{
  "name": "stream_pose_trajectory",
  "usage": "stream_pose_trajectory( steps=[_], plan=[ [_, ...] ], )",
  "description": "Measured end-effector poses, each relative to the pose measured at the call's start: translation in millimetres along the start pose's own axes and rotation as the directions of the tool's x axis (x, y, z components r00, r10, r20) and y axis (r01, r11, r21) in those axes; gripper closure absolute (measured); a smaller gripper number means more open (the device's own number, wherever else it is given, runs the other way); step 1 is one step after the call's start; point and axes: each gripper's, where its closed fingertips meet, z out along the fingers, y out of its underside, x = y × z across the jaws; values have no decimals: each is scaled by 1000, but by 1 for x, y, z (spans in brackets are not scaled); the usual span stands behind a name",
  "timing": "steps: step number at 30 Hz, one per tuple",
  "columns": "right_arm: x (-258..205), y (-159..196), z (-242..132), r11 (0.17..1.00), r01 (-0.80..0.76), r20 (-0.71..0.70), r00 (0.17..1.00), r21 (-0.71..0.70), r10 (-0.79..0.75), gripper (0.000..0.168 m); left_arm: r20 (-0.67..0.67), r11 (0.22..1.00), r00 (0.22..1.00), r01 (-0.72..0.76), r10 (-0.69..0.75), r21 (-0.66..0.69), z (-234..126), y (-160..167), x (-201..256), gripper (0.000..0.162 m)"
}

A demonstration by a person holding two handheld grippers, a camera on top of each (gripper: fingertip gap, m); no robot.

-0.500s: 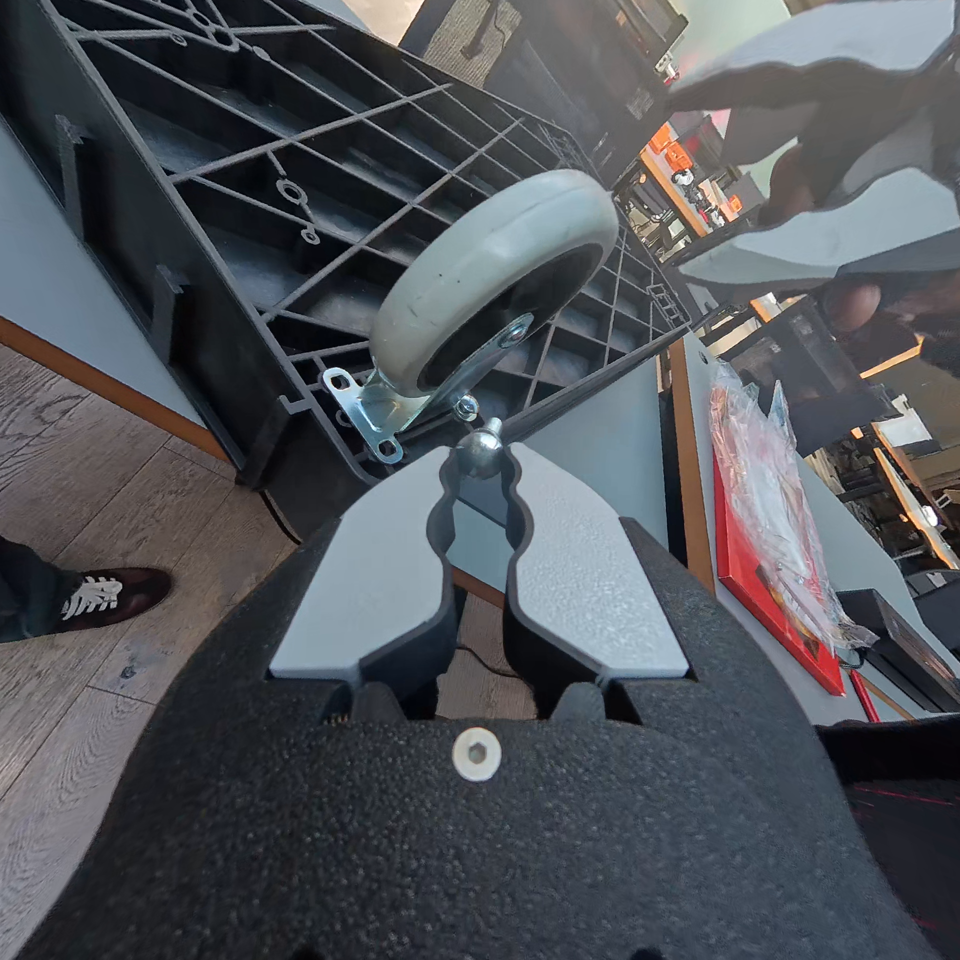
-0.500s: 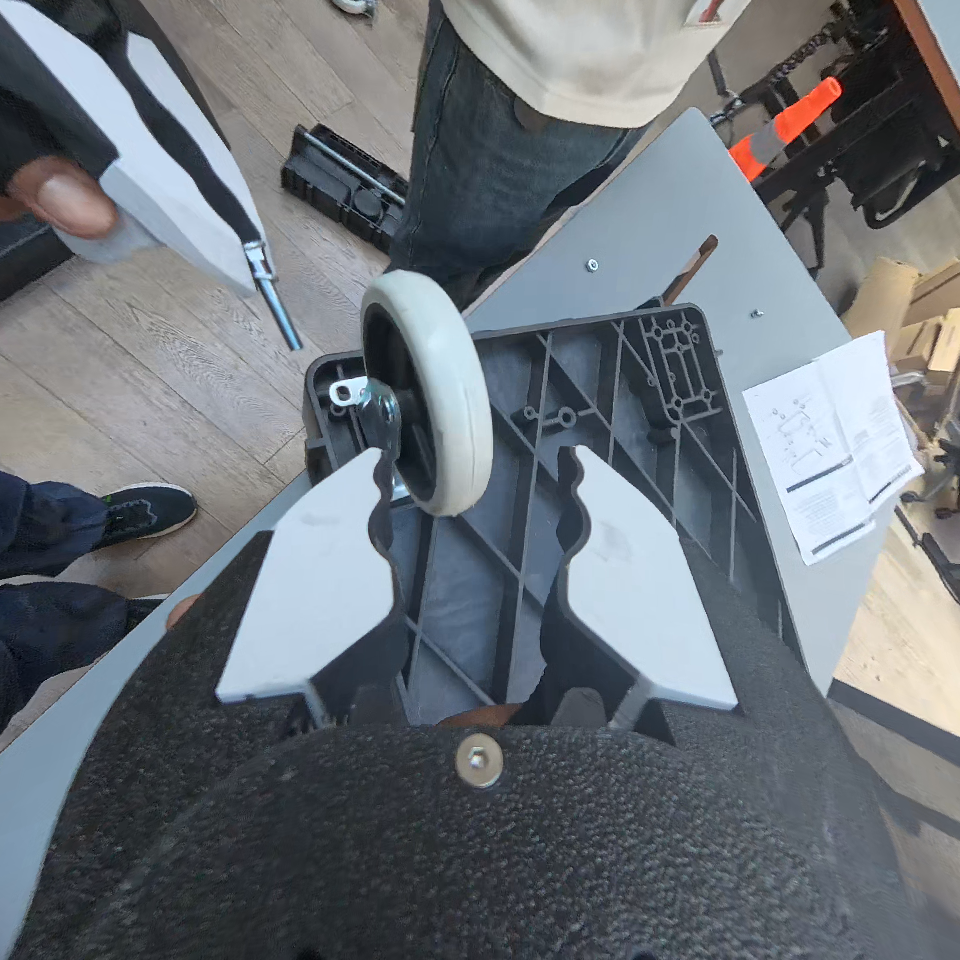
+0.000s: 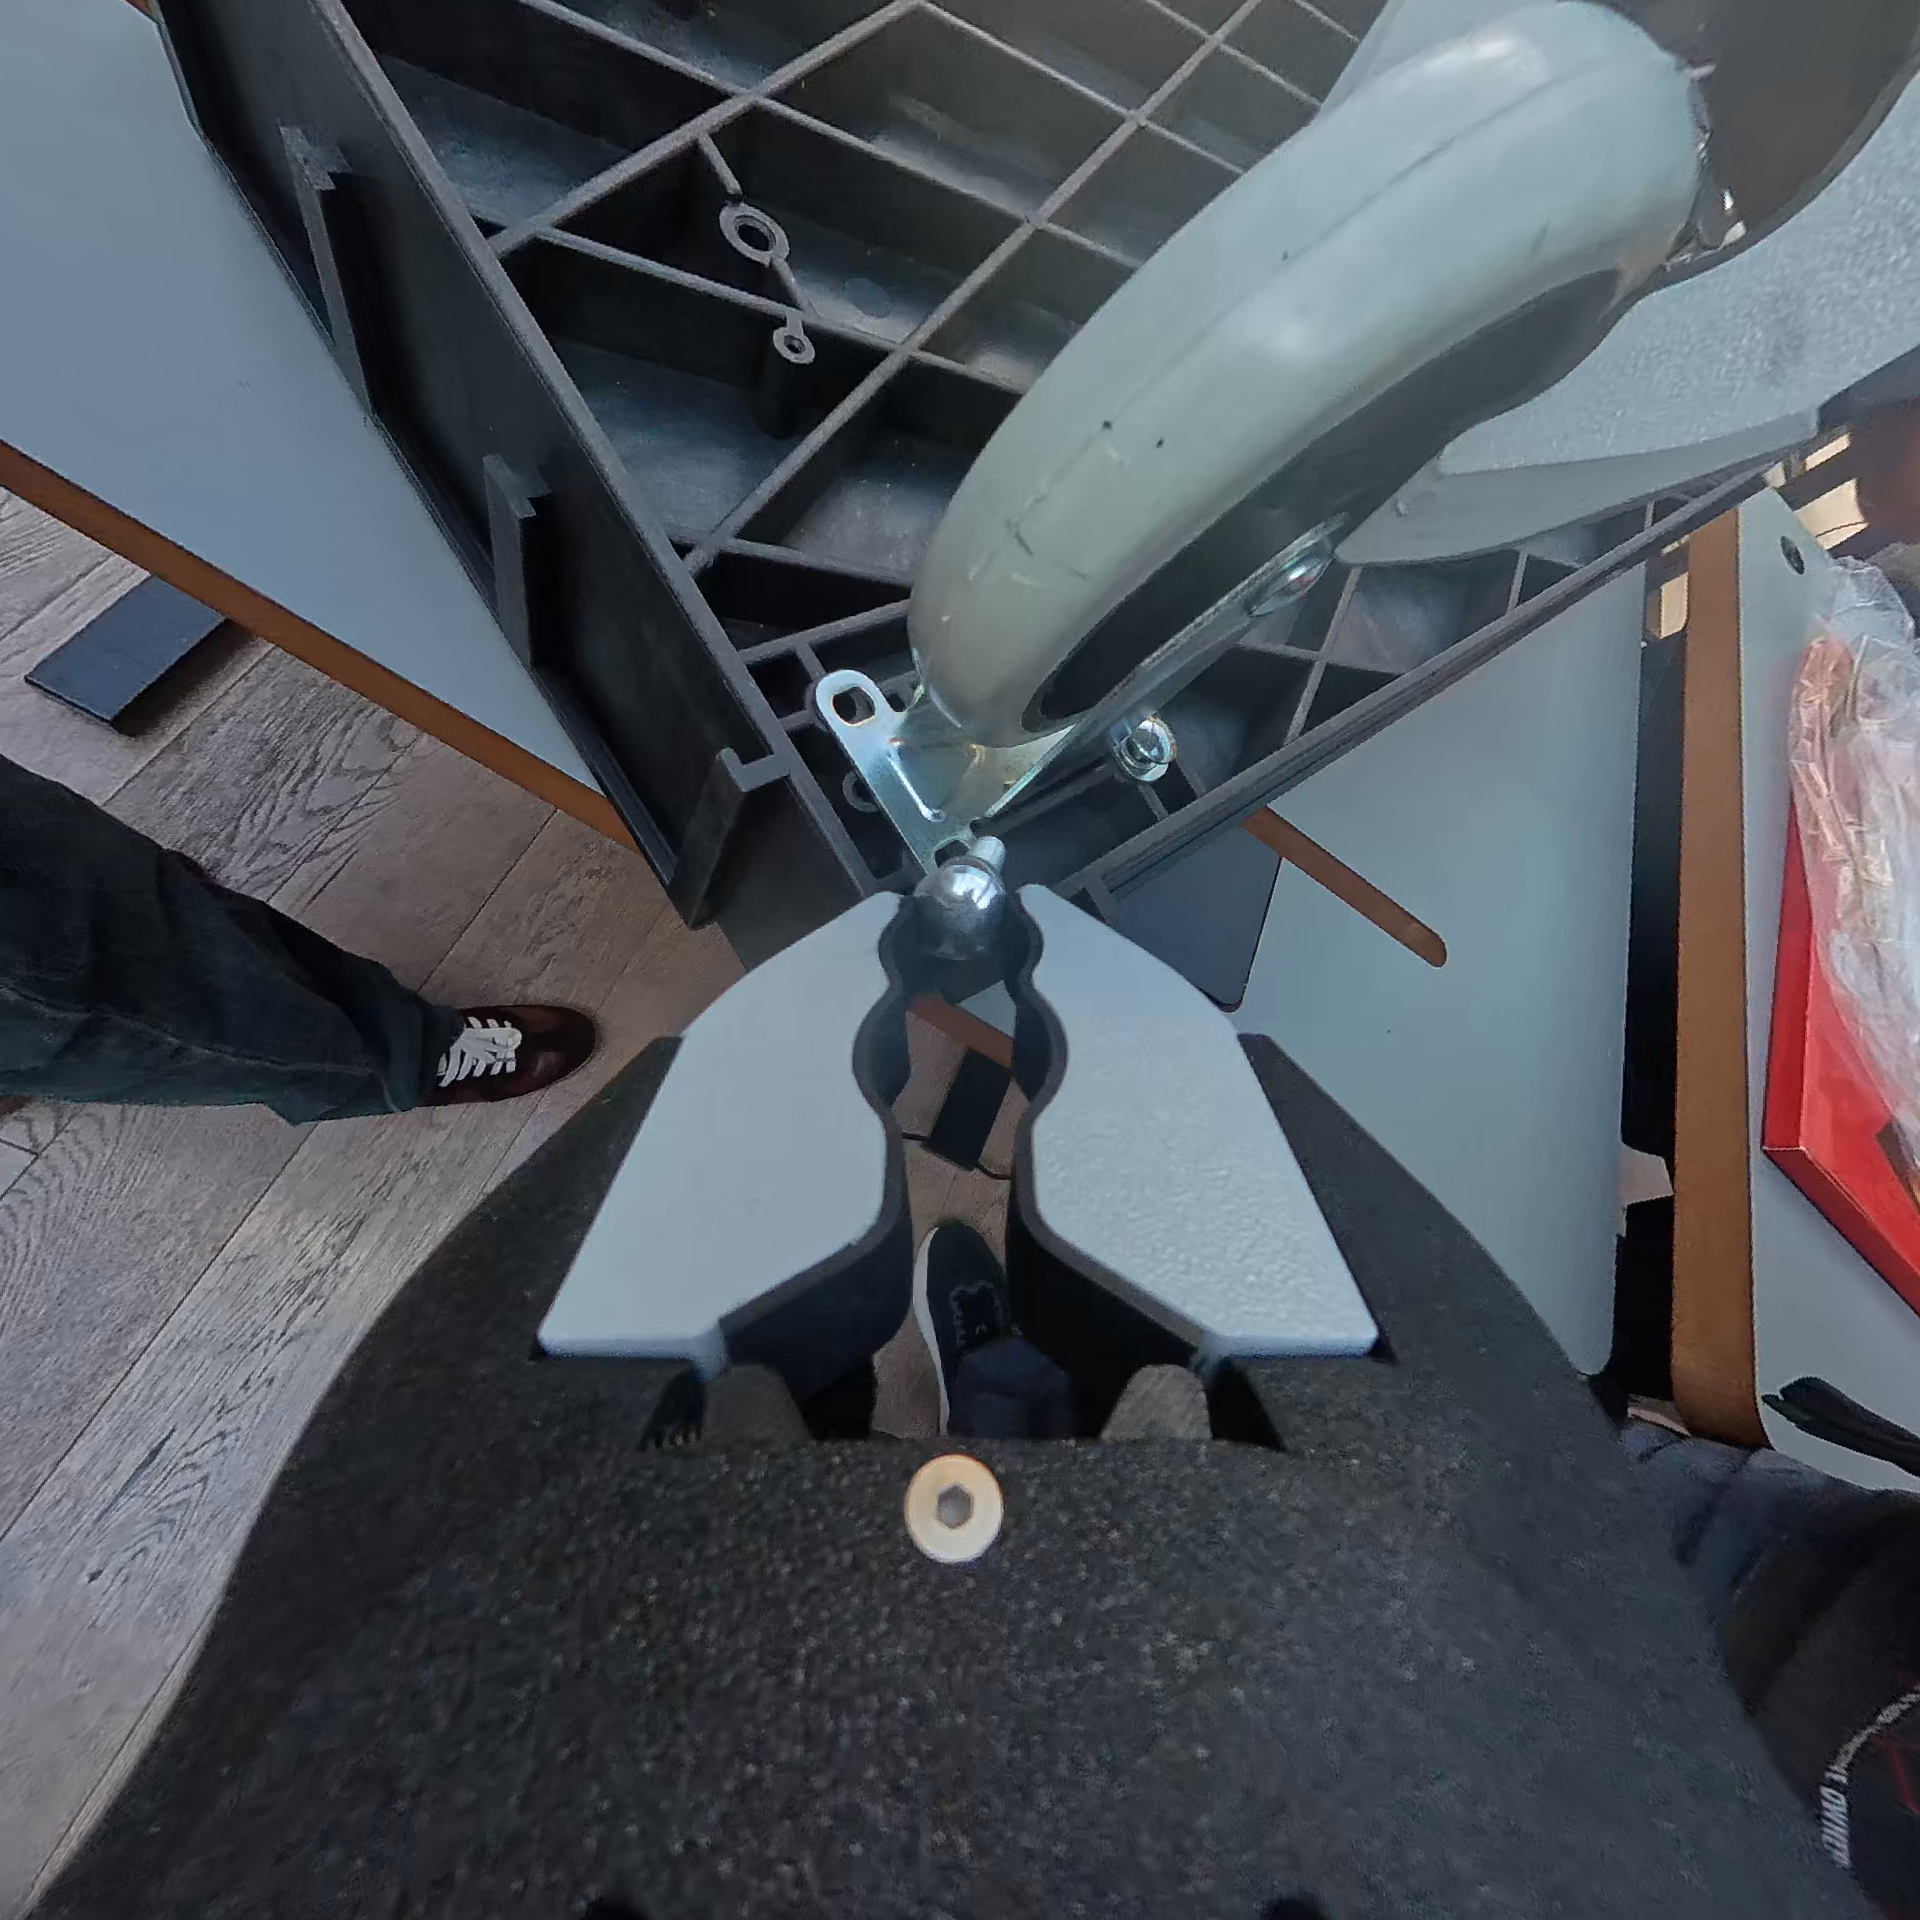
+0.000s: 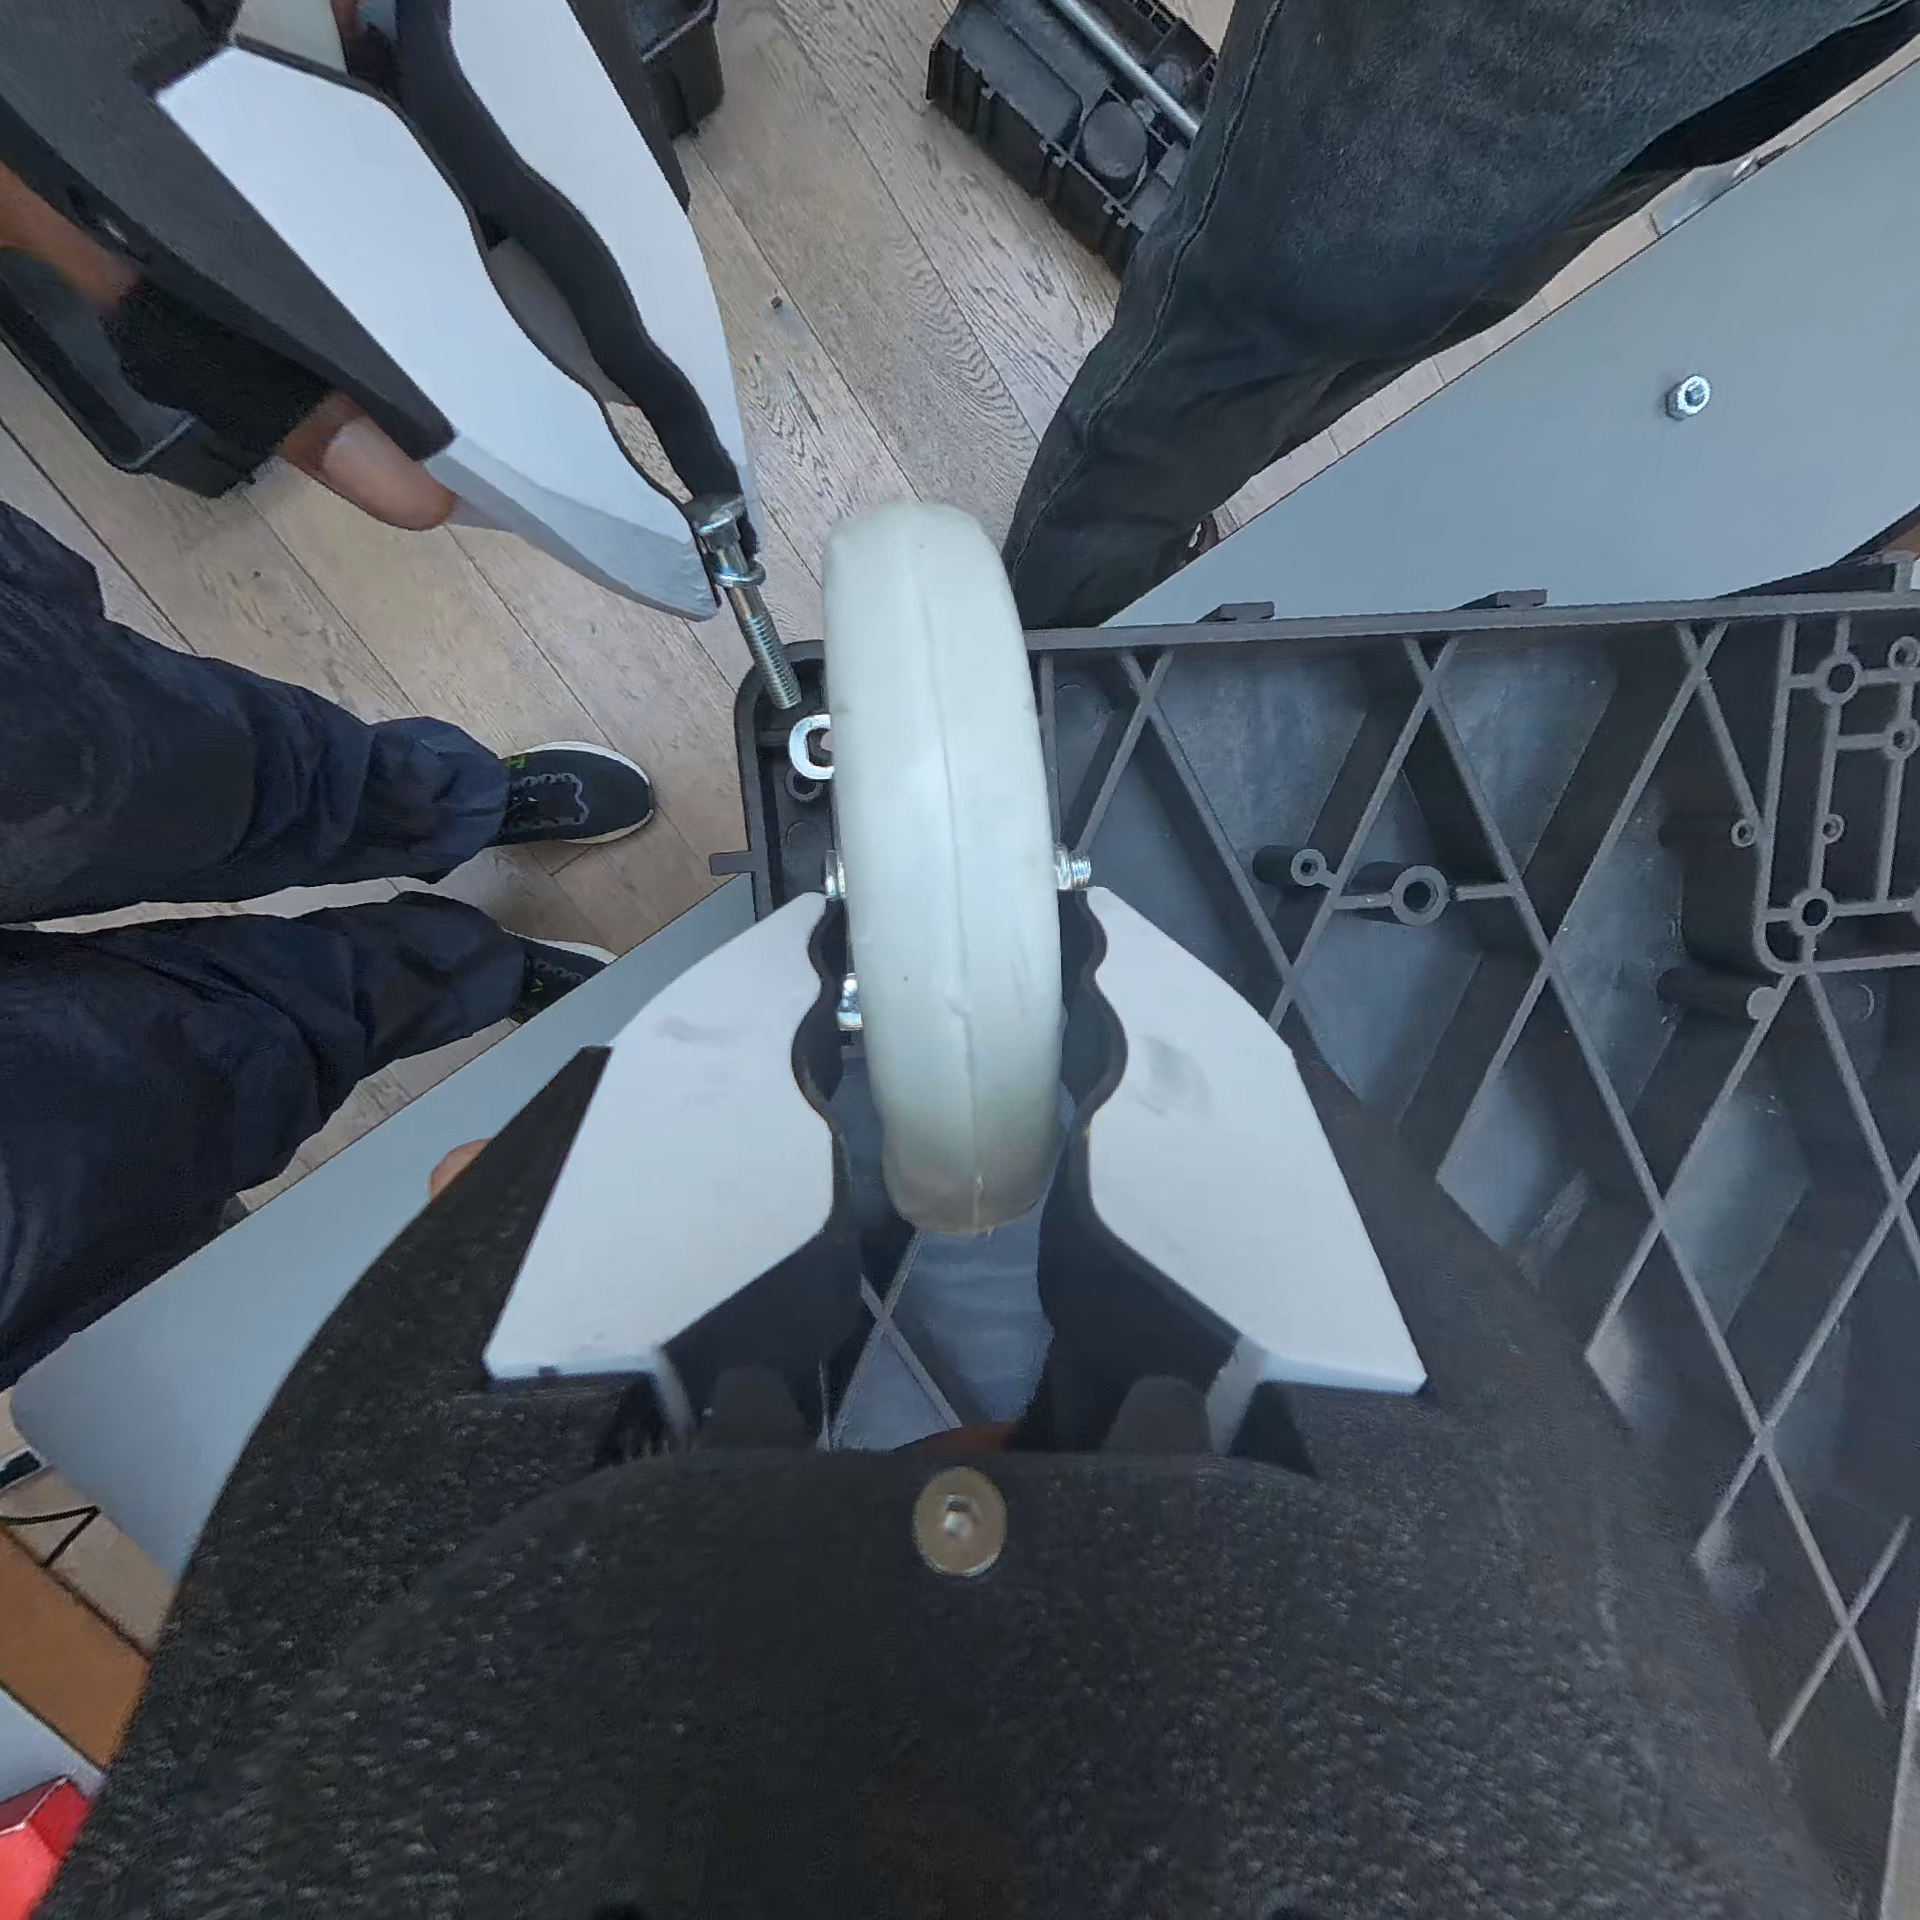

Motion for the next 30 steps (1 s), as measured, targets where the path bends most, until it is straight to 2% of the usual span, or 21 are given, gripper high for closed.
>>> stream_pose_trajectory(
  steps=[13, 30],
  plan=[
    [0, 0, 1, 993, -104, -13, 994, 55, 105, 130, 61, 987, 992, -103, 111, -124, 11, 3, -3, 146],
    [-1, 0, 0, 995, -85, 3, 996, 56, 85, 130, 104, 963, 973, -182, 206, -200, 16, 4, -6, 146]
  ],
)
